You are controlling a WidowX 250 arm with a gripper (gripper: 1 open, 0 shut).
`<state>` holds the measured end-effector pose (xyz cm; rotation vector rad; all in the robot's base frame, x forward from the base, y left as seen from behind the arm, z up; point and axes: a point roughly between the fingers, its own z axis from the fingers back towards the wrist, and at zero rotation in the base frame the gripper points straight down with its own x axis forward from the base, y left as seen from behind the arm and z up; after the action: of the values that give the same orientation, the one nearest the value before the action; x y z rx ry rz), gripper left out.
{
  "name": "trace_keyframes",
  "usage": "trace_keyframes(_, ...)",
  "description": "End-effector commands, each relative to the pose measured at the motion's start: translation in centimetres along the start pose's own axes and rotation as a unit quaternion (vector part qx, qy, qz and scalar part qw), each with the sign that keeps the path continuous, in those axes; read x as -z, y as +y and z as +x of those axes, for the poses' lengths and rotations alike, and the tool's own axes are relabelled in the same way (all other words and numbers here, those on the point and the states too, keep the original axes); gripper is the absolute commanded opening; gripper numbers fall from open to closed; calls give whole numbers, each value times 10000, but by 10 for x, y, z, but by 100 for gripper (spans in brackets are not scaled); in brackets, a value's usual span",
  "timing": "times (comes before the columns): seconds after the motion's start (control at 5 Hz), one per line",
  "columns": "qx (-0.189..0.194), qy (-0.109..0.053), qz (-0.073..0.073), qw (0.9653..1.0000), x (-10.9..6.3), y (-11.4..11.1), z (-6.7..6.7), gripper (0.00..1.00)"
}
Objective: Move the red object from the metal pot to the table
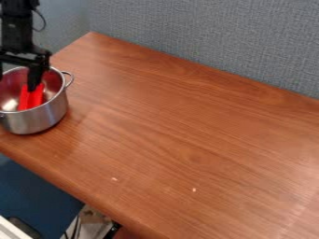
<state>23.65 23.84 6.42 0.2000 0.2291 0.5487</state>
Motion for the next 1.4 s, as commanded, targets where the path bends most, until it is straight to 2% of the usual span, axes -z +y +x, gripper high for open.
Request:
trace_keyframes(0.0,106,-298,-79,9995,11,-13,8,100)
trace_keyframes(0.2,358,-426,-237,9982,30,-34,10,0)
trace_keyframes(0.6,-60,-647,-102,9978,13,-39,38,0)
trace_keyframes(1.0,361,-682,-151,9969,21,-68,34,0)
trace_keyframes(1.2,-8,-677,-179,9975,21,-62,43,0)
